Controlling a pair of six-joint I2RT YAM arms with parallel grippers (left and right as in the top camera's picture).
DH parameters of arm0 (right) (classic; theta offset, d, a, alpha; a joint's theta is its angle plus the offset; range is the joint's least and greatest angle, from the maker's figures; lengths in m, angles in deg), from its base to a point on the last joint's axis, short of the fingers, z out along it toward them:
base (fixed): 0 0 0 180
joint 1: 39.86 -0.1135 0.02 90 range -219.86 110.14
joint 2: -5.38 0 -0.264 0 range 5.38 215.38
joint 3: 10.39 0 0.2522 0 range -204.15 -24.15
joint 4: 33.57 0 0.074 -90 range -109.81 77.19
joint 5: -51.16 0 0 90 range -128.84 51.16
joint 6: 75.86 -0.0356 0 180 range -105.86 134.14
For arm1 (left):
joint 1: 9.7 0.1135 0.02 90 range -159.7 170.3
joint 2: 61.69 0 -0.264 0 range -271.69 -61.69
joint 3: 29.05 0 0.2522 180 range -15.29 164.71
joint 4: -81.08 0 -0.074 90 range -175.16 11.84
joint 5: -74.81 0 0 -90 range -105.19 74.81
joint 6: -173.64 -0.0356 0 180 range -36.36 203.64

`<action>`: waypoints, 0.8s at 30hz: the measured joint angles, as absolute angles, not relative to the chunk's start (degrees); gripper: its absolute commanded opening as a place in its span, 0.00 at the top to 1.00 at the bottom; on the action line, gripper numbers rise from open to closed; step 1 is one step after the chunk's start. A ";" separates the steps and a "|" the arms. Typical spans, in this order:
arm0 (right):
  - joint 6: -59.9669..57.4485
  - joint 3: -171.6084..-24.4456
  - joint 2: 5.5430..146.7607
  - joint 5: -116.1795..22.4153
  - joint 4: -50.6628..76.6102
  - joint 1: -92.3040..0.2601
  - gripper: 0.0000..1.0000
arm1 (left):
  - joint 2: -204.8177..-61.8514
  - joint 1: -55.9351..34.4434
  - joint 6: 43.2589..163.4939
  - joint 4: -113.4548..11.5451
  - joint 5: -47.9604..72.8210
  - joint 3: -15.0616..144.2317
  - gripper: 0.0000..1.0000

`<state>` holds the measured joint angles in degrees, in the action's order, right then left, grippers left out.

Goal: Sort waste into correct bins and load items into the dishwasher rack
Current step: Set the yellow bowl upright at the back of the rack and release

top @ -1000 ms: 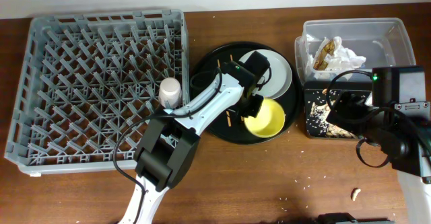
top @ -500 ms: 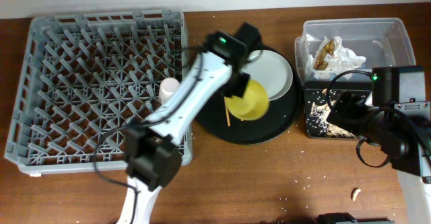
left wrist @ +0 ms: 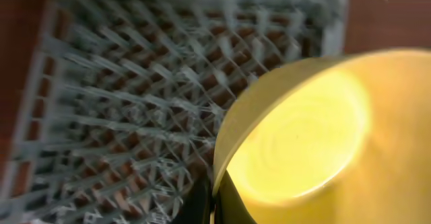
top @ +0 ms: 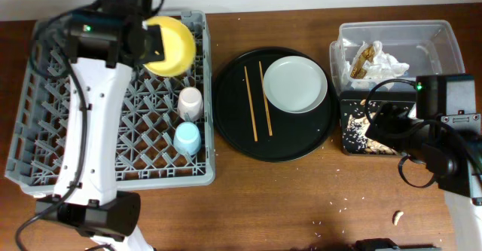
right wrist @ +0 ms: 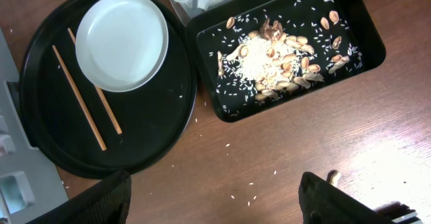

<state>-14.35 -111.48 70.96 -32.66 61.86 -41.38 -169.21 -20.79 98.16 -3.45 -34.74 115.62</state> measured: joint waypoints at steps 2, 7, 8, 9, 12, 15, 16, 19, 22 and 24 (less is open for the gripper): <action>-14.37 -111.48 70.96 -32.66 61.83 -41.38 0.20 | -169.76 -20.59 98.08 -8.04 -40.24 115.64 0.99; -14.37 -111.48 71.05 -32.66 61.90 -41.38 0.20 | -173.89 -20.81 93.33 -22.40 -63.11 115.71 0.99; -14.37 -111.48 71.07 -32.66 61.81 -41.38 0.20 | -174.66 -20.81 92.63 -22.77 -64.46 115.71 0.99; -14.40 -111.48 71.07 -32.66 61.86 -41.38 0.20 | -176.10 -20.81 91.67 -22.88 -66.28 115.71 0.99; -14.35 -111.48 71.07 -32.66 61.86 -41.38 0.20 | -179.64 -20.81 90.36 -23.25 -68.86 115.71 0.99; -14.37 -111.48 71.07 -32.64 61.83 -41.38 0.20 | -184.51 -21.31 89.53 -24.43 -72.75 115.69 0.99; -14.37 -111.48 71.07 -32.66 61.88 -41.38 0.20 | -185.69 -21.58 89.38 -24.80 -74.28 115.69 1.00; -14.35 -111.48 71.11 -32.64 61.88 -41.38 0.20 | -188.45 -22.73 89.14 -25.92 -78.89 115.69 1.00; -14.29 -111.48 71.35 -32.64 61.83 -41.38 0.20 | -190.94 -24.07 88.98 -27.40 -82.01 115.69 1.00; -14.13 -111.48 71.59 -32.64 61.83 -41.38 0.20 | -192.34 -24.77 88.96 -27.95 -83.02 115.69 1.00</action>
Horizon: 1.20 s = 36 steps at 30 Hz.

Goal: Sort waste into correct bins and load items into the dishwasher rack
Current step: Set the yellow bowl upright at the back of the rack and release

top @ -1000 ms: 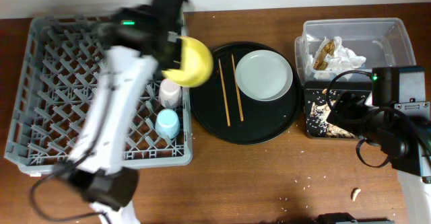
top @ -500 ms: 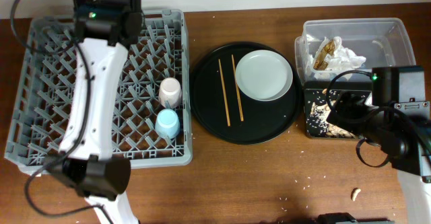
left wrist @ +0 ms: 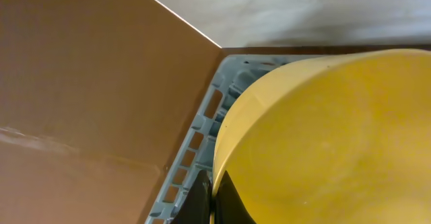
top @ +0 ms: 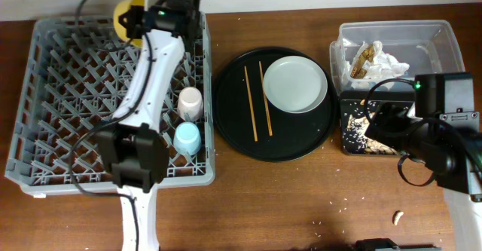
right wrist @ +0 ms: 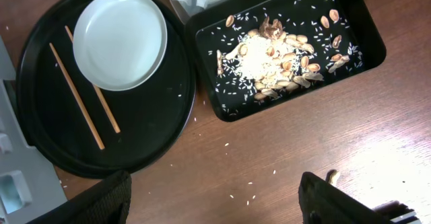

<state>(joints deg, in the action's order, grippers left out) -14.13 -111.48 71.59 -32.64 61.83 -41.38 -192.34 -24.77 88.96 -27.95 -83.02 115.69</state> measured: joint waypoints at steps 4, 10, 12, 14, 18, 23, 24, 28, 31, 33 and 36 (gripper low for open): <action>-14.09 -111.48 72.27 -32.64 61.86 -41.38 0.20 | -195.59 -26.45 88.98 -30.46 -84.13 115.69 1.00; -14.02 -111.48 72.51 -32.64 61.86 -41.38 0.21 | -198.28 -28.24 88.96 -32.78 -84.46 115.69 1.00; -13.83 -111.48 72.51 -32.66 61.86 -41.38 0.20 | -199.00 -28.31 88.96 -32.85 -84.48 115.69 1.00; -13.70 -111.48 72.51 -32.66 61.86 -41.38 0.20 | -200.05 -28.35 88.96 -32.93 -84.48 115.69 1.00; -13.65 -111.48 72.51 -32.64 61.86 -41.38 0.20 | -201.50 -28.66 88.98 -33.87 -85.27 115.69 1.00; -13.67 -111.48 72.51 -32.64 61.86 -41.38 0.20 | -201.52 -29.66 88.98 -34.05 -85.53 115.69 1.00; -13.63 -111.48 72.51 -32.64 61.86 -41.38 0.21 | -201.52 -29.99 88.96 -34.05 -85.47 115.69 1.00; -13.67 -111.48 72.51 -32.64 61.86 -41.38 0.21 | -201.54 -31.61 88.96 -34.03 -84.83 115.69 1.00; -13.65 -111.48 72.51 -32.64 61.86 -41.38 0.21 | -201.54 -32.00 88.96 -34.00 -84.66 115.69 1.00; -13.61 -111.48 72.51 -32.64 61.86 -41.38 0.21 | -201.54 -32.09 88.96 -33.61 -84.66 115.69 1.00; -13.63 -111.48 72.51 -32.64 61.86 -41.38 0.20 | -201.56 -32.22 88.92 -33.28 -84.66 115.69 0.96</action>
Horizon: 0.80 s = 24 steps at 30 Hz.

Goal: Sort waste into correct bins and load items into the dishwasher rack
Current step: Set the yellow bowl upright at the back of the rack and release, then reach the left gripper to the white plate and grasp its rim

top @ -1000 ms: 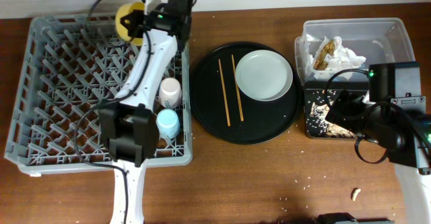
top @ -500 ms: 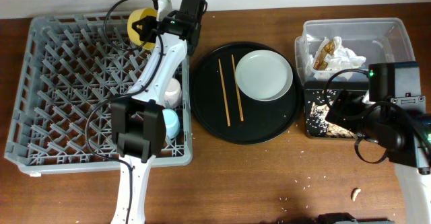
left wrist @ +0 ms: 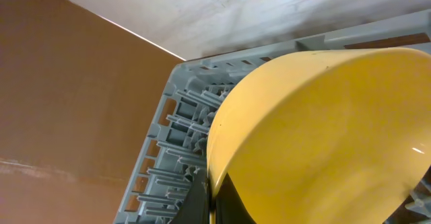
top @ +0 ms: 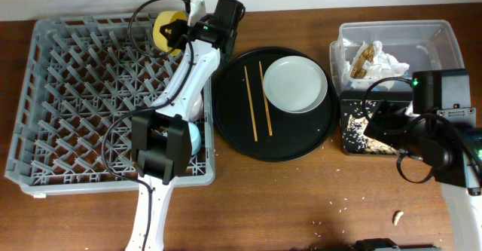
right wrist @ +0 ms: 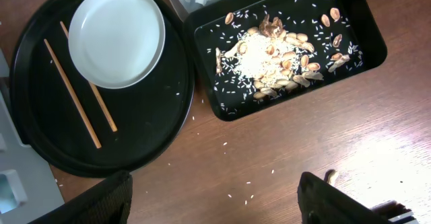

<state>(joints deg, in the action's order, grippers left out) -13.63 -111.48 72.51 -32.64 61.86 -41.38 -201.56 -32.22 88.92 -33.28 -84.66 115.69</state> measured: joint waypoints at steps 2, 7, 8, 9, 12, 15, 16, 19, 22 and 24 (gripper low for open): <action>-13.65 -111.48 72.51 -32.64 61.86 -41.38 0.20 | -201.56 -32.53 88.59 -32.72 -84.55 115.69 0.50; -13.61 -111.48 72.51 -32.64 61.83 -41.38 0.20 | -201.93 -35.26 88.13 -30.60 -81.25 115.69 0.41; -13.63 -111.48 72.51 -32.64 61.83 -41.38 0.20 | -202.09 -36.35 87.93 -29.90 -79.92 115.69 0.39; -13.63 -111.48 72.51 -32.64 61.86 -41.38 0.20 | -202.13 -37.12 87.91 -29.41 -78.63 115.69 0.37; -13.59 -111.48 72.51 -32.64 61.86 -41.38 0.20 | -202.17 -38.97 87.76 -28.45 -74.12 115.69 0.31; -13.65 -111.48 72.51 -32.64 61.86 -41.38 0.20 | -202.17 -39.45 87.76 -28.19 -71.39 115.69 0.27; -13.63 -111.48 72.51 -32.64 61.86 -41.38 0.20 | -202.17 -39.48 87.74 -27.73 -70.41 115.71 0.27; -13.54 -111.48 72.51 -32.64 61.86 -41.38 0.20 | -202.17 -39.48 87.67 -24.61 -64.81 116.54 0.25; -13.50 -111.48 72.51 -32.66 61.86 -41.38 0.20 | -202.17 -39.48 87.69 -21.92 -54.56 119.29 0.22; -13.46 -111.48 72.51 -32.66 61.86 -41.38 0.20 | -202.15 -39.50 87.74 -21.20 -42.87 121.54 0.23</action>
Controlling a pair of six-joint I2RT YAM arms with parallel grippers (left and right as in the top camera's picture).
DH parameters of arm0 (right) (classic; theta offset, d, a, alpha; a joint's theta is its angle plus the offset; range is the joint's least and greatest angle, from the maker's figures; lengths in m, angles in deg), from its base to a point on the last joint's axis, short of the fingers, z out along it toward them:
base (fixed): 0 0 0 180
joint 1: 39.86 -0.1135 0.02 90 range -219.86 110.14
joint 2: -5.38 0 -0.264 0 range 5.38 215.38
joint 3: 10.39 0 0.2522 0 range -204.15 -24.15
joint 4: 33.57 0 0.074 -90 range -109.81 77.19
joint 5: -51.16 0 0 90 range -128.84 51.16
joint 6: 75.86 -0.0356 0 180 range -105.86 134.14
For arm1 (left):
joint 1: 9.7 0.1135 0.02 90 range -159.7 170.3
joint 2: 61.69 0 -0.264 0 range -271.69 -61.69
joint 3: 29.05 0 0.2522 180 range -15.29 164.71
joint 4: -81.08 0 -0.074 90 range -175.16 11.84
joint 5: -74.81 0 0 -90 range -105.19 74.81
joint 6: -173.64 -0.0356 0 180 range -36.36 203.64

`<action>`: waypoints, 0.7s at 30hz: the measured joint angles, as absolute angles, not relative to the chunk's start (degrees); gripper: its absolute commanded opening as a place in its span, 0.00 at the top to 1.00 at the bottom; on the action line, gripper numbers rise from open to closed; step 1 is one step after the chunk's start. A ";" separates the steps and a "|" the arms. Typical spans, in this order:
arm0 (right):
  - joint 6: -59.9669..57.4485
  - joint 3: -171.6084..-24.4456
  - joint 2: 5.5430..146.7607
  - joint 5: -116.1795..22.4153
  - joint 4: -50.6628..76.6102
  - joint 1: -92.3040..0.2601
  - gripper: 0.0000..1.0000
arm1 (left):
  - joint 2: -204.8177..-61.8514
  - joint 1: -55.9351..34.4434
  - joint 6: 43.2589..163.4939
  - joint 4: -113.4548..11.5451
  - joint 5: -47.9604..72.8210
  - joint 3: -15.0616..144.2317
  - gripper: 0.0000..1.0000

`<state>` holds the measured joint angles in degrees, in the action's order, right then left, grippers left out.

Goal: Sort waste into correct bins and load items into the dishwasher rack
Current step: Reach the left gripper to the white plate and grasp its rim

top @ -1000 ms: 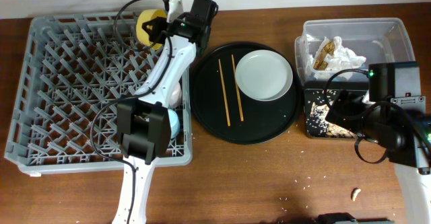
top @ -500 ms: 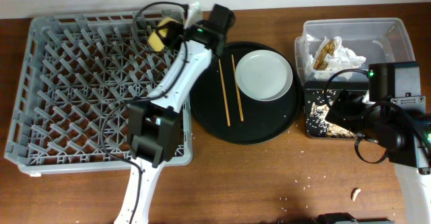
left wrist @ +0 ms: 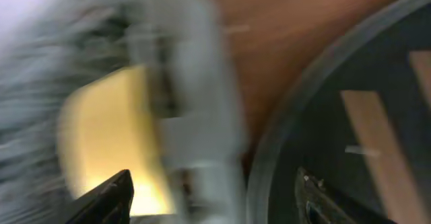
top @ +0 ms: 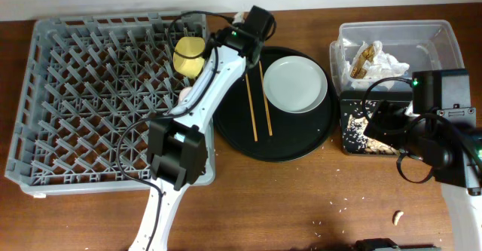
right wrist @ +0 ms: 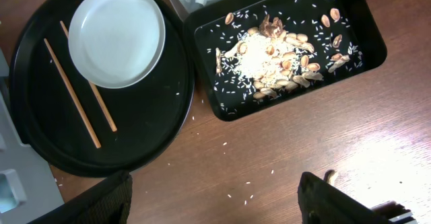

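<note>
The yellow bowl [top: 188,56] rests in the back right corner of the grey dishwasher rack [top: 45,93]. It shows blurred as the yellow bowl [left wrist: 108,136] in the left wrist view. My left gripper [left wrist: 215,204] is open and holds nothing. It hangs over the rack's right rim, between the bowl and the black round tray [top: 275,149]. A white plate [top: 295,84] and two wooden chopsticks [top: 256,100] lie on that tray. My right gripper [right wrist: 215,204] is open above bare table, near the front of the tray.
A black bin [right wrist: 283,49] with rice and nutshells stands right of the tray. Behind it is a clear bin [top: 395,44] with paper waste. A small scrap [top: 398,217] and rice grains lie on the table at the front right. My left arm partly covers cups in the rack.
My left gripper has let go of the yellow bowl, which now sits in the rack's back right corner. The gripper is open and farther right, at the tray's edge. The right arm is unchanged.
My left gripper first held the yellow bowl above the back of the rack. It then held it at the rack's back edge, and later farther right along that edge. Now the bowl is in the rack and free. The right gripper stayed open throughout.
</note>
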<state>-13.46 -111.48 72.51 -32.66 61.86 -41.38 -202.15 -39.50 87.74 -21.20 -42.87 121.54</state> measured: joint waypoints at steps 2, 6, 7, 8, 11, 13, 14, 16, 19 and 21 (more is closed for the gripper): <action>-13.46 -111.48 72.51 -32.66 61.83 -41.38 0.20 | -202.06 -39.50 87.74 -21.15 -30.13 122.35 0.26; -13.46 -111.48 72.51 -32.64 61.86 -41.38 0.20 | -202.04 -39.89 87.76 -20.87 -13.05 122.35 0.34; -13.46 -111.48 72.51 -32.66 61.86 -41.38 0.20 | -202.04 -40.00 87.69 -20.80 -11.20 122.35 0.35; -13.43 -111.48 72.51 -32.64 61.86 -41.38 0.20 | -202.04 -40.13 87.96 -20.61 -9.69 122.31 0.37; -13.43 -111.48 72.51 -32.66 61.86 -41.38 0.20 | -202.04 -40.44 89.86 -20.28 -6.67 121.28 0.47; -13.41 -111.48 72.51 -32.64 61.86 -41.38 0.20 | -202.09 -40.44 91.89 -20.19 -5.69 120.36 0.47; -13.43 -111.48 72.53 -32.64 61.86 -41.38 0.20 | -202.24 -40.44 92.68 -20.15 -5.49 120.19 0.47; -13.30 -111.48 72.51 -32.64 61.86 -41.38 0.20 | -203.11 -40.44 94.95 -20.15 -5.56 120.17 0.47; -13.24 -111.48 72.51 -32.64 61.86 -41.38 0.20 | -204.73 -40.44 97.22 -20.19 -5.93 120.17 0.49; -13.21 -111.48 72.51 -32.64 61.86 -41.38 0.21 | -205.65 -40.44 98.25 -20.21 -6.04 119.93 0.50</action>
